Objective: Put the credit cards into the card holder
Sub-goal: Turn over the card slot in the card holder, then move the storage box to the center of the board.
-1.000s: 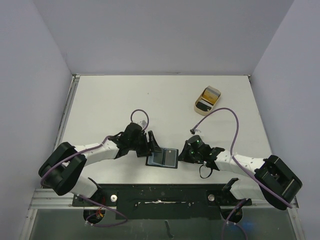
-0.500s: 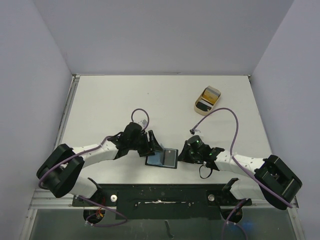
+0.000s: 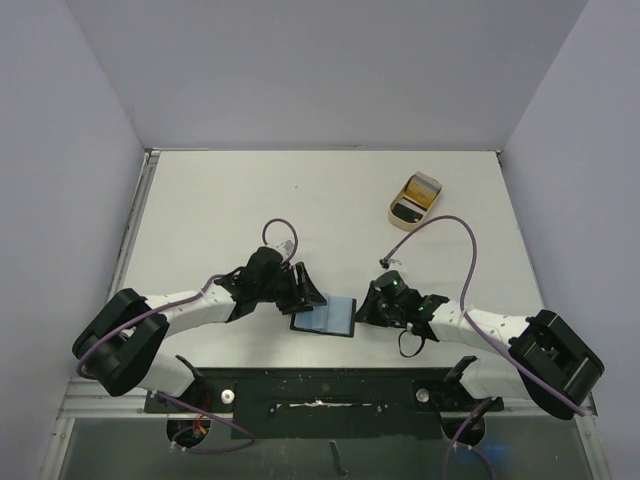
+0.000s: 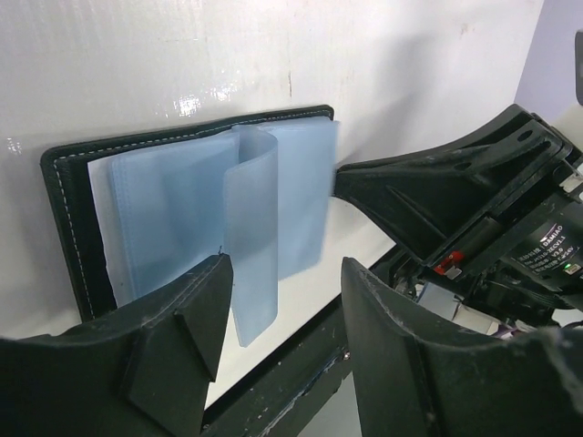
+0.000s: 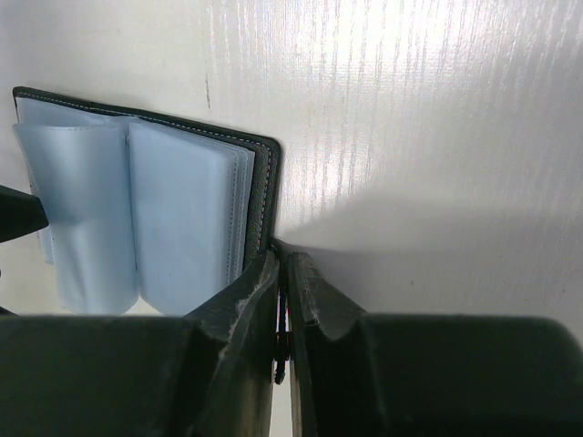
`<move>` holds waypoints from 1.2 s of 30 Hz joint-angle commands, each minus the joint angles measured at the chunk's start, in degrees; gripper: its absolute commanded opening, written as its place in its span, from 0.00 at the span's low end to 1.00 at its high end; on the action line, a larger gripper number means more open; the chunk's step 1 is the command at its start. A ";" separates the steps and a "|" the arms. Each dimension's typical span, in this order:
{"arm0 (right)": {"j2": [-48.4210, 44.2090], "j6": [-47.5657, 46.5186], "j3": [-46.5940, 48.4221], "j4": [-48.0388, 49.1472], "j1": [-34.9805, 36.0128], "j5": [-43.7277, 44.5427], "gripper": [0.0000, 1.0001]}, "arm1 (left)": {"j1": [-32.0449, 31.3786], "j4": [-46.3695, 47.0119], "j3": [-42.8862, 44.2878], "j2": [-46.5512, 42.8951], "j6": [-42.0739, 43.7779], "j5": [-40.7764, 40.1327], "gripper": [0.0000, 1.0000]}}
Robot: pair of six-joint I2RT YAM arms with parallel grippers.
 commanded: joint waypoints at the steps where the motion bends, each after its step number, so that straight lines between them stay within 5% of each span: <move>1: 0.37 0.08 1.74 2.59 0.59 0.89 0.09 | -0.29 3.99 -0.05 -0.69 -0.16 0.97 0.49; 5: -0.85 -0.64 3.54 -0.93 0.55 2.25 0.11 | -0.25 -2.04 1.59 -1.53 1.09 -2.77 0.49; 14: -5.51 -10.39 14.79 -16.05 -0.53 9.89 0.41 | 0.46 -16.95 6.50 -5.81 5.83 -15.66 0.46; 19: -2.77 -22.27 23.57 -19.04 -10.77 9.44 0.51 | 0.58 -18.27 7.36 -6.89 7.74 -17.20 0.47; 28: 12.44 -39.70 39.19 -15.38 -28.21 11.98 0.51 | 0.20 -12.68 7.64 -7.36 10.53 -8.37 0.49; 36: 28.15 -57.14 50.54 -12.69 -31.68 5.55 0.50 | 0.21 -10.66 6.52 -8.30 10.88 -5.35 0.49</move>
